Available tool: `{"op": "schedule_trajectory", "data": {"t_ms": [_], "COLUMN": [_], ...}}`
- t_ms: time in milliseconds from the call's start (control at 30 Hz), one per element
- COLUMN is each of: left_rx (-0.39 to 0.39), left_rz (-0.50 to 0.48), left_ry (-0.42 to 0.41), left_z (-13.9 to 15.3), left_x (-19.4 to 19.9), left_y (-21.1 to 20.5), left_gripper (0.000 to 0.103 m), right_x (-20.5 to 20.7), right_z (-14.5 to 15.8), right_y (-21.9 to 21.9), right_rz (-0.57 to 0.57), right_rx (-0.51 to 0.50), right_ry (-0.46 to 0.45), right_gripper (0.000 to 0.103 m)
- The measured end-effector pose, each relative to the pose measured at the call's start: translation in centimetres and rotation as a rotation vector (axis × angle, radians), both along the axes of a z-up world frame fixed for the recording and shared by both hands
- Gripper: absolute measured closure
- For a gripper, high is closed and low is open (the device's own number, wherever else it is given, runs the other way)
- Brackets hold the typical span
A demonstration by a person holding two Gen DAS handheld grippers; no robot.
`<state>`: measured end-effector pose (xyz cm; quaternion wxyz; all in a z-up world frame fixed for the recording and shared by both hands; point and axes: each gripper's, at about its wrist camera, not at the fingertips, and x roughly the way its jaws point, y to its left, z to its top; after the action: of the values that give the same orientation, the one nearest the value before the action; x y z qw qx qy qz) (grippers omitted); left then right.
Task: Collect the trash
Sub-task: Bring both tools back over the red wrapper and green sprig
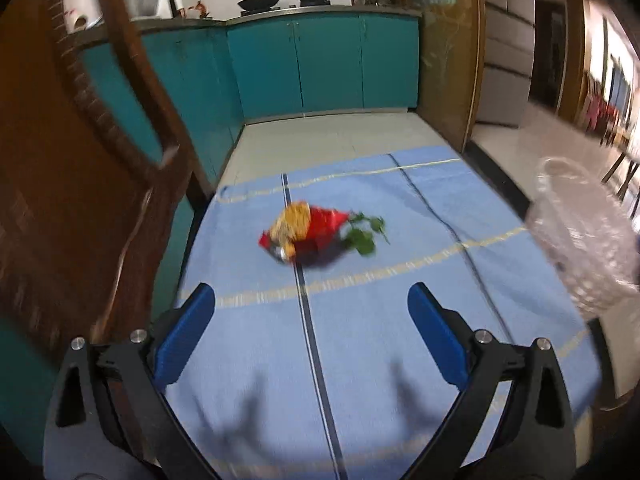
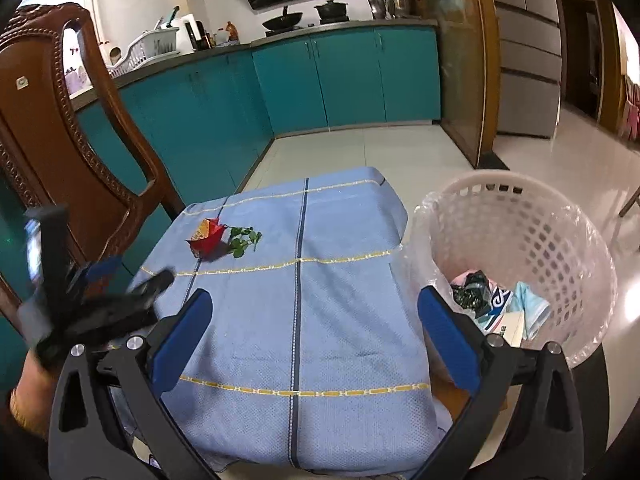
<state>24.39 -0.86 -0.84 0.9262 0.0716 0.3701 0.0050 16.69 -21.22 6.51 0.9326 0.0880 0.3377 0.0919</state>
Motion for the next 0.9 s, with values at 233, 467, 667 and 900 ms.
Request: {"op": "schedule_trajectory", "data": {"t_ms": [233,467,667,900], "left_rx": [0.118,-0.042,-0.266,-0.183], "left_rz": [-0.02,0.014,-0.016,0.083], "left_ry": [0.096,0.198,0.034,0.041], "left_z": [-3.2,-4.9,0.8,0.1], "left_x": [8.2,9.2,2.0,2.5], "left_y": [-1.1,1.8,4.5,5.6], "left_gripper": [0.029,0.102,0.102,0.013], "right_x": [0.7,0.8,1.6,3.7], "right_z": [-0.6,-0.7,-1.6,-4.0], "right_y": [-0.2,1.1,3.3,5.8], "right_rz": [0.006,0.044,0.085,0.111], "right_rx": [0.009,0.004,-0.036,-0.035], "right_ry": [0.025,0.031,0.037,0.088], "right_gripper": [0.003,0.003,0.003,0.003]}}
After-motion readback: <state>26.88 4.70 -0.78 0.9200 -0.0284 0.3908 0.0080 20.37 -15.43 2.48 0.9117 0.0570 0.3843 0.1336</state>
